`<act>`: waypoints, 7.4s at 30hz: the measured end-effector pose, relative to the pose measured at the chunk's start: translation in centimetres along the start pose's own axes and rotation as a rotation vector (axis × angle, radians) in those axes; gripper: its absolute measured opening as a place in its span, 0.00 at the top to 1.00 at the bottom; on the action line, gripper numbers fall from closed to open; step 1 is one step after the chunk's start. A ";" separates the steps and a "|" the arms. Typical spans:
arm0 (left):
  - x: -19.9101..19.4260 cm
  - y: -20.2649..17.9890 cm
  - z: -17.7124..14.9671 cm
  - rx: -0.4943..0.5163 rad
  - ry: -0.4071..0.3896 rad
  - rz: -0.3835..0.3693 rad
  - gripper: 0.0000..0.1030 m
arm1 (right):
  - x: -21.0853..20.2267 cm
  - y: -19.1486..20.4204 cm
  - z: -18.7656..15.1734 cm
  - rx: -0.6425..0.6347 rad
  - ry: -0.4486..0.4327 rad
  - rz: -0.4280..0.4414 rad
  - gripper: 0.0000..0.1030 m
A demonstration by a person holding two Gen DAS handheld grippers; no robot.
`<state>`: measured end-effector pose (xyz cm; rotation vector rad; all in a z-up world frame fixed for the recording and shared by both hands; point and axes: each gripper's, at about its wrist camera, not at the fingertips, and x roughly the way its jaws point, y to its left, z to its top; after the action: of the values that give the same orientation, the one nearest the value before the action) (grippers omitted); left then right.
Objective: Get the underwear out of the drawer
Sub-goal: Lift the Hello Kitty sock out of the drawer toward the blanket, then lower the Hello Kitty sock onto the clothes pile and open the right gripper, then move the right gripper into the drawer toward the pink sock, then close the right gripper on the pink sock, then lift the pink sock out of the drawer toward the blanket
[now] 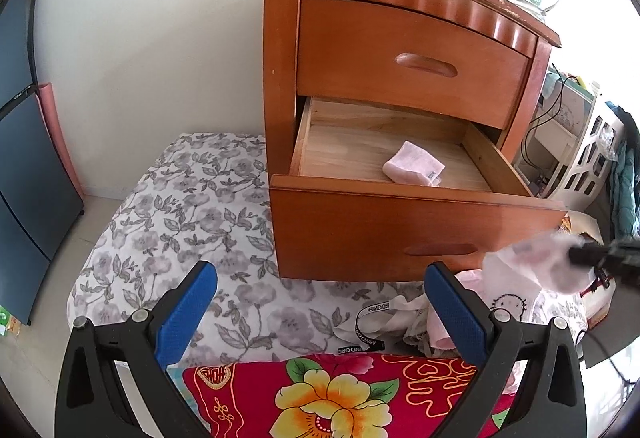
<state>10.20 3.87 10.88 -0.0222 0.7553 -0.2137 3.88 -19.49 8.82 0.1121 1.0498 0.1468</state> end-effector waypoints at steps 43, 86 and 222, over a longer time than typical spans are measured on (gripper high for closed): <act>1.4 -0.1 -0.4 0.011 0.041 -0.003 0.00 | 8.6 0.3 -4.2 0.030 0.256 -0.024 0.49; 3.3 0.2 -0.4 -0.014 0.040 -0.028 0.00 | 6.1 -1.1 -1.5 0.058 0.132 -0.137 0.00; 3.4 -0.2 0.6 -0.015 0.019 -0.055 0.00 | -7.4 3.0 14.0 -0.249 -0.320 -0.212 0.89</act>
<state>13.00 2.97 9.01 -0.0555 0.7756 -0.2613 12.23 -18.09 22.54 -0.1954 0.7119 0.0634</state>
